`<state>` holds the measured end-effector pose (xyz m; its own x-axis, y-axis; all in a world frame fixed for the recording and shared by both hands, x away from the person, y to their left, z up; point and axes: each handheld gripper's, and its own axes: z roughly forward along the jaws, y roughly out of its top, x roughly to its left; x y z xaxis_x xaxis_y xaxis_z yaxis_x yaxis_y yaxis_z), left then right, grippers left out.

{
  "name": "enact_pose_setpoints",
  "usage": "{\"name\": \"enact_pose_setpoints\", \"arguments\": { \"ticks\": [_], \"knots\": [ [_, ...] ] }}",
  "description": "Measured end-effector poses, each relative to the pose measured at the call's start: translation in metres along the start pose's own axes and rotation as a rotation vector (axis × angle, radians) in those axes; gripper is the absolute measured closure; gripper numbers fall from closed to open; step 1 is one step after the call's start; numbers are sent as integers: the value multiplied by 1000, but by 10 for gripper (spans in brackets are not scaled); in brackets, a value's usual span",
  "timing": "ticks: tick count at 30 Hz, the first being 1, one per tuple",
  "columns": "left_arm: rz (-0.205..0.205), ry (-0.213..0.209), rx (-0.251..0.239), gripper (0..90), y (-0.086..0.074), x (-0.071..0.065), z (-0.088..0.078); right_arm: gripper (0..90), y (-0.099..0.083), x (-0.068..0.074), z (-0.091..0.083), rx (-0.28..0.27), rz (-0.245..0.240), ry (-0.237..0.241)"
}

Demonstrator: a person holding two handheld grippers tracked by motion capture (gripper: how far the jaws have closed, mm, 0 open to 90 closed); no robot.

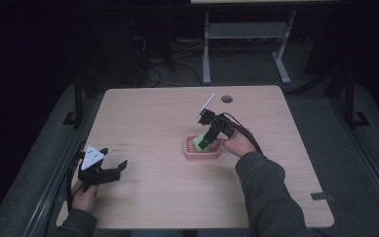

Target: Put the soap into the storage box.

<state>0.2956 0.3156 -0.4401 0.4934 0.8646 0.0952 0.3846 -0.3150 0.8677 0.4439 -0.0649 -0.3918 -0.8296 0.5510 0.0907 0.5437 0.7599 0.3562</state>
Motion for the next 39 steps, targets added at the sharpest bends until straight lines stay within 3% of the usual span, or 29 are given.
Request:
{"name": "enact_pose_setpoints", "arguments": {
  "ticks": [28, 39],
  "knots": [
    [3, -1, 6, 143, 0, 0, 0, 254, -22, -4, -23, -35, 22, -4],
    [3, -2, 12, 143, 0, 0, 1, 254, -42, -10, -25, -49, 54, 0]
  ]
}}
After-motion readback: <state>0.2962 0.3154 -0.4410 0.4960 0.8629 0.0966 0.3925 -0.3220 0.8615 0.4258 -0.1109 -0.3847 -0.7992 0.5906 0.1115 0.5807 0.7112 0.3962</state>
